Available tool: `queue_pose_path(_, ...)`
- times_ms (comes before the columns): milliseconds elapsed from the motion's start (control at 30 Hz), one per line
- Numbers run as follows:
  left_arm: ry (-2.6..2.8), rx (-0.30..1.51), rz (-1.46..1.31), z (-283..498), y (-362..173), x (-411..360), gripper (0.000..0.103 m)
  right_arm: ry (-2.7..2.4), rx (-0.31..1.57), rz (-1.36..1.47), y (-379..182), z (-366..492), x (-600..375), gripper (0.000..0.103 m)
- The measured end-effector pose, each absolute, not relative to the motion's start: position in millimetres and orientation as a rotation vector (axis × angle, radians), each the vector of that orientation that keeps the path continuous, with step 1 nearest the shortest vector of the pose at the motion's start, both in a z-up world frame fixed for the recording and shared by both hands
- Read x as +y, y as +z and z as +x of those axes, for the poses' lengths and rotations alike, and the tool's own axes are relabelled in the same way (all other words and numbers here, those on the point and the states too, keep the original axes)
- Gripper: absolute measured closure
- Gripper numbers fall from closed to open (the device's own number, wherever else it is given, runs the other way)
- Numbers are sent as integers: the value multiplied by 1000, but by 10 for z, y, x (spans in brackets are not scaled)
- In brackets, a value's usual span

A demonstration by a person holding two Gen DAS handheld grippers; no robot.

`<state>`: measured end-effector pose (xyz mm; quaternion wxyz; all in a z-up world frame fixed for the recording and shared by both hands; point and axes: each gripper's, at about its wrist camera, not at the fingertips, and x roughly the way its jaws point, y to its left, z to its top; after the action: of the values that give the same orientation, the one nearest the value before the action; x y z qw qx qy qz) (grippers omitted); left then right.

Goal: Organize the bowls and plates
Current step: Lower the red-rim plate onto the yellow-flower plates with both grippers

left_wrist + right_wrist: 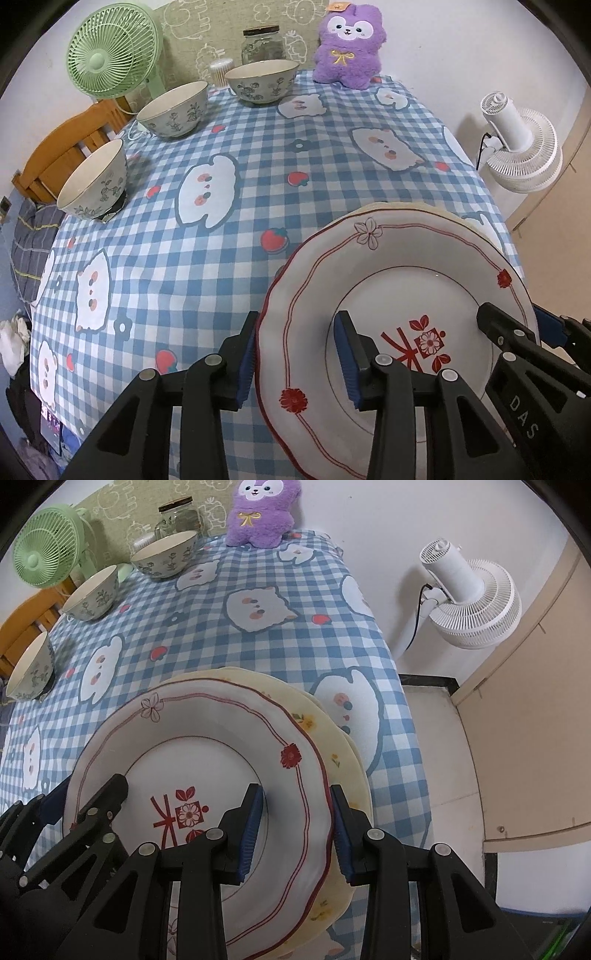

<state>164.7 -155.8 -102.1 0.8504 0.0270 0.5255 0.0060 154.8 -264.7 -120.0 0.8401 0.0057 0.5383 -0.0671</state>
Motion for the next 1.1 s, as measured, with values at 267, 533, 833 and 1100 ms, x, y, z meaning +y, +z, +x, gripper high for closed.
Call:
queue_pose_path(267, 17, 1101, 82, 1632, -1056, -1629, 53, -156, 1136, 5, -1208, 1523, -2659, 64)
queue_pose_path(533, 17, 1108, 88, 1628, -1069, -1683, 41, -182, 1124, -9, -1186, 1489, -2700, 64)
queue_pose_path(833, 38, 1103, 100, 1636, -1104, -1777, 28, -182, 1127, -19, -1211, 1498, -2771, 61)
queue_pose_path(1100, 75, 1102, 86, 1662, -1111, -1802, 28, -161, 1117, -32, -1207, 1541, -2792, 60)
